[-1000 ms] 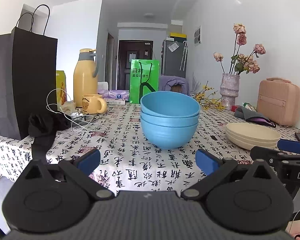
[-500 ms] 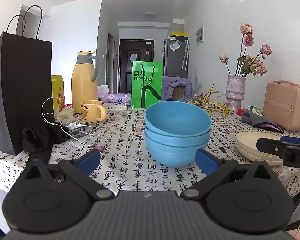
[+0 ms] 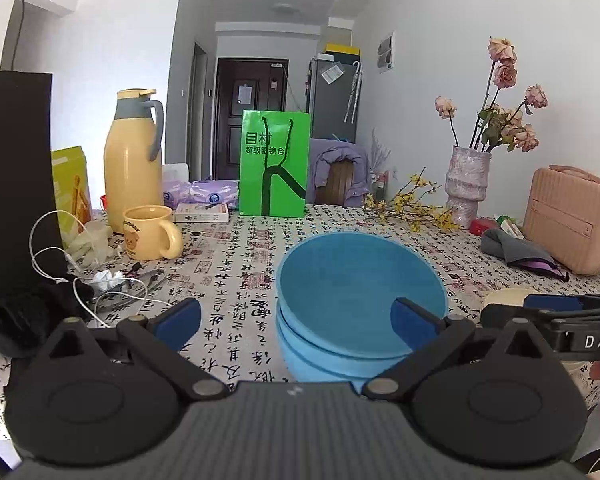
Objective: Organize plates and bowls
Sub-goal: 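Grasp the rim of the bowl stack with the left gripper and lift it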
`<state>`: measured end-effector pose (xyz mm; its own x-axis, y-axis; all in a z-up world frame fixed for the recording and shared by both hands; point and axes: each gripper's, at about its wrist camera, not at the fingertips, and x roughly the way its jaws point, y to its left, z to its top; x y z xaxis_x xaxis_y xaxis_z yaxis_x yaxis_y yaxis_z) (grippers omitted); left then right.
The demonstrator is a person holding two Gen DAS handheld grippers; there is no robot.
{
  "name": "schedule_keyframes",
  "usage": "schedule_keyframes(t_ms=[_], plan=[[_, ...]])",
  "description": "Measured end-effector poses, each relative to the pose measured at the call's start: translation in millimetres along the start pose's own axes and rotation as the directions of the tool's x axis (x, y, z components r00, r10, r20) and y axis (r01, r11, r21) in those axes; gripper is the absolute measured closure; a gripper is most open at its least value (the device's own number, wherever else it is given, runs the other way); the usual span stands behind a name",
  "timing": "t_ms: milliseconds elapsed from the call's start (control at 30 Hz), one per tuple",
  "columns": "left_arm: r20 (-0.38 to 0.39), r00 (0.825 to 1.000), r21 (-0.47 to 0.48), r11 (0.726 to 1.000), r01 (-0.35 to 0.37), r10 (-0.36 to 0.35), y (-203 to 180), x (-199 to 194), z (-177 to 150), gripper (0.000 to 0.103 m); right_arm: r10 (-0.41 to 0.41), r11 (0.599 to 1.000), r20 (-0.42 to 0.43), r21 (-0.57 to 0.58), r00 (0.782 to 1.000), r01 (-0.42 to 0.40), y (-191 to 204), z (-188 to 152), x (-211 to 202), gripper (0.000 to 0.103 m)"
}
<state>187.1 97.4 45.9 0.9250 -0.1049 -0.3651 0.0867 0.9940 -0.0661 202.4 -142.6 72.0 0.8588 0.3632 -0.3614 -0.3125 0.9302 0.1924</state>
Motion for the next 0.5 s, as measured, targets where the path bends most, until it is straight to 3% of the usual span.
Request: schedule_keyframes(t_ms=[100, 233, 333, 500], plan=[[-0.089, 0.995, -0.016, 0.998, 0.053, -0.054, 5.2, 27.9, 9.6, 0.0, 0.022, 1.0, -0.05, 0.022, 0.999, -0.021, -2.9, 13.2, 22.8, 0.017], [-0.256, 0.955, -0.106, 0.986, 0.129, -0.152, 19.1, 68.6, 17.3, 0.0, 0.097, 0.988, -0.171, 0.132, 0.98, -0.075, -13.1, 31.0, 58.2, 0.017], [-0.341, 0.914, -0.17, 0.971, 0.17, -0.22, 33.4, 95.6, 22.1, 0.0, 0.17, 0.972, -0.27, 0.203, 0.948, -0.117, -18.1, 40.3, 85.2, 0.017], [-0.46, 0.846, -0.217, 0.958, 0.185, -0.268, 48.2, 132.4, 32.1, 0.003, 0.264, 0.944, -0.414, 0.295, 0.871, -0.147, -22.8, 47.6, 126.2, 0.017]])
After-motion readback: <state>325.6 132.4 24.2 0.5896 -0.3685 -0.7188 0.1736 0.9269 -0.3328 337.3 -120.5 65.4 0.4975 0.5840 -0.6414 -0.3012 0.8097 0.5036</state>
